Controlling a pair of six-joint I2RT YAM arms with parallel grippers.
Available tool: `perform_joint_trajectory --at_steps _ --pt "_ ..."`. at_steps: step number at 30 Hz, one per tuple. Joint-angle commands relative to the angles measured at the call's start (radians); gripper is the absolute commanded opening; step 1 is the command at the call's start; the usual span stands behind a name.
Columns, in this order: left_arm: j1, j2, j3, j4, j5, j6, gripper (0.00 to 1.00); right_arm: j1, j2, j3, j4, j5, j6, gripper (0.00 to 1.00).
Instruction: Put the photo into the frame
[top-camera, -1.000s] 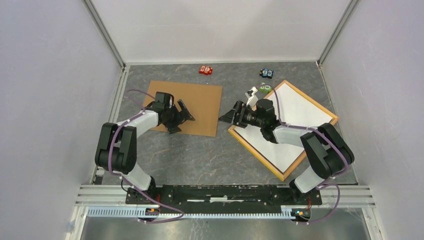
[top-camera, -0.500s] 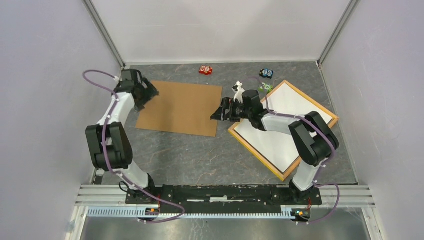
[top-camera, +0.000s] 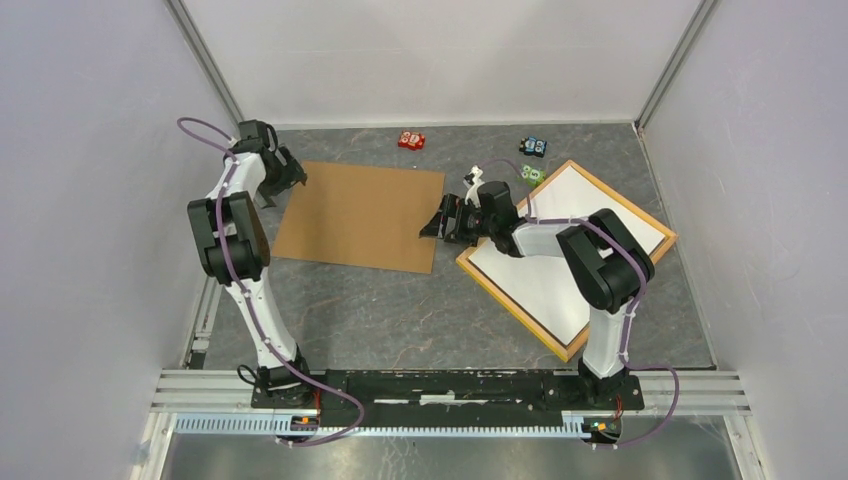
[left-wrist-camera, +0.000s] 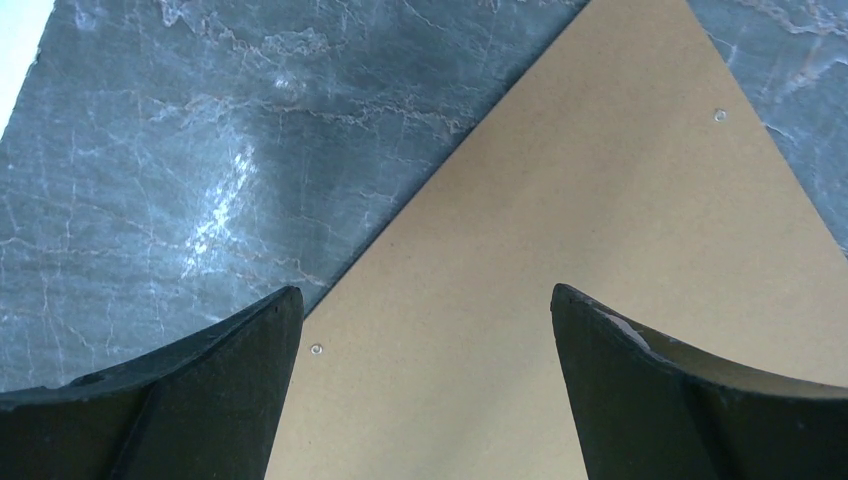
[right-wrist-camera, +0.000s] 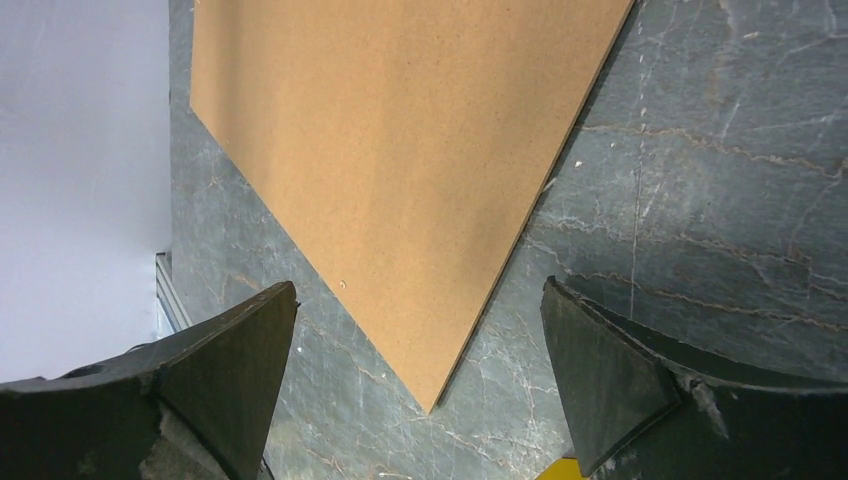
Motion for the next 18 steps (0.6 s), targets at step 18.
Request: perform_joint_trajectory --at_steps 18 --pt "0.037 0.111 0.010 -0.113 0.233 -0.072 1.00 0.037 0.095 0.077 0.145 0.009 0.097 0.97"
